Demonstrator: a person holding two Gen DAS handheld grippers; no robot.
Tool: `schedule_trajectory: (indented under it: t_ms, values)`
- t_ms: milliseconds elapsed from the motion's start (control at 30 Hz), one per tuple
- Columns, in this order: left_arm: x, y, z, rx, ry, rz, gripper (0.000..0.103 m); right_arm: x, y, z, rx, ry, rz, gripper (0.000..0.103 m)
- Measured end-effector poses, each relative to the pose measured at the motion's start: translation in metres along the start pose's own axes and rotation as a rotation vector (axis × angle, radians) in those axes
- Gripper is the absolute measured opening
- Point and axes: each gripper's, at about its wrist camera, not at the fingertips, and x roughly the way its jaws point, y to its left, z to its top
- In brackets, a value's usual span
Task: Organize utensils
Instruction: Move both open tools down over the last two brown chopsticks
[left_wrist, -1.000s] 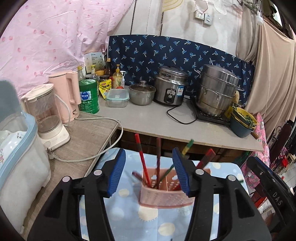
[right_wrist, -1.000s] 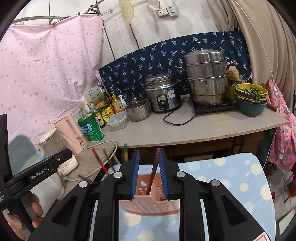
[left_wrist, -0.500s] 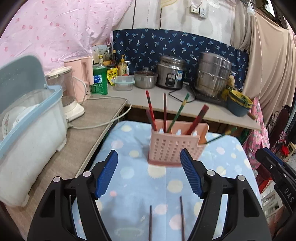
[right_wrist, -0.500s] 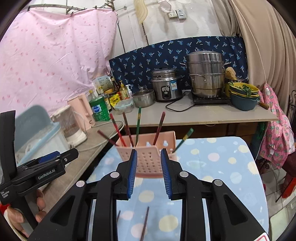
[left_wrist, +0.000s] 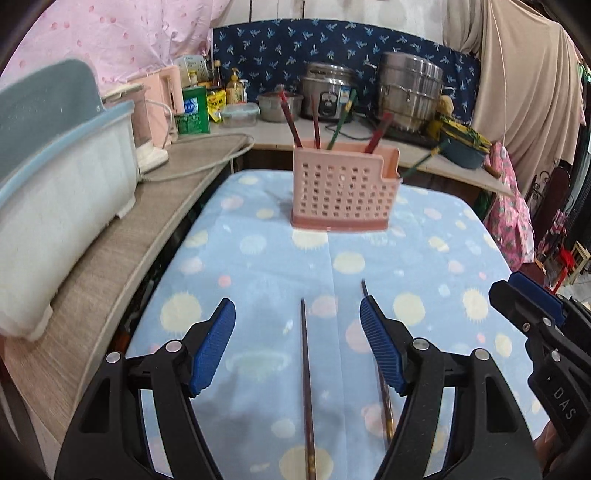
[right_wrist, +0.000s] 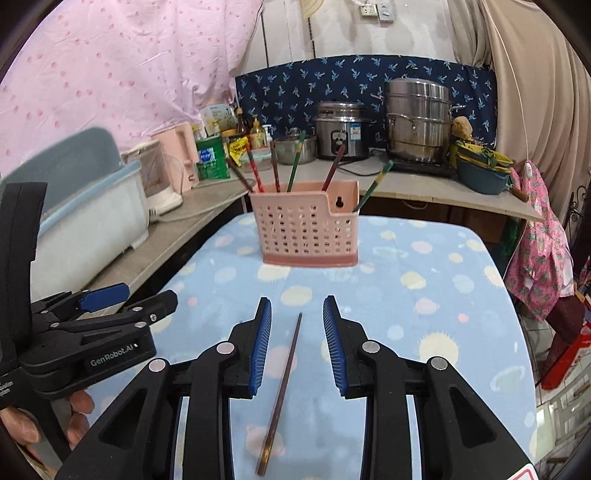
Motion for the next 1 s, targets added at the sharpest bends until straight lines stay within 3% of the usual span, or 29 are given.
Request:
schedule_trajectory:
  t_ms: [600, 1000]
  values:
    - [0.014, -0.003, -0.1, 0.026, 0.189, 0.011, 0.066, 0.009, 0.011, -0.113, 0.004, 0.202, 0.012, 0.029]
    - [0.035, 0.003, -0.126, 0.027, 0.255, 0.037, 0.066, 0.038, 0.017, -0.135, 0.033, 0.283, 0.04, 0.029]
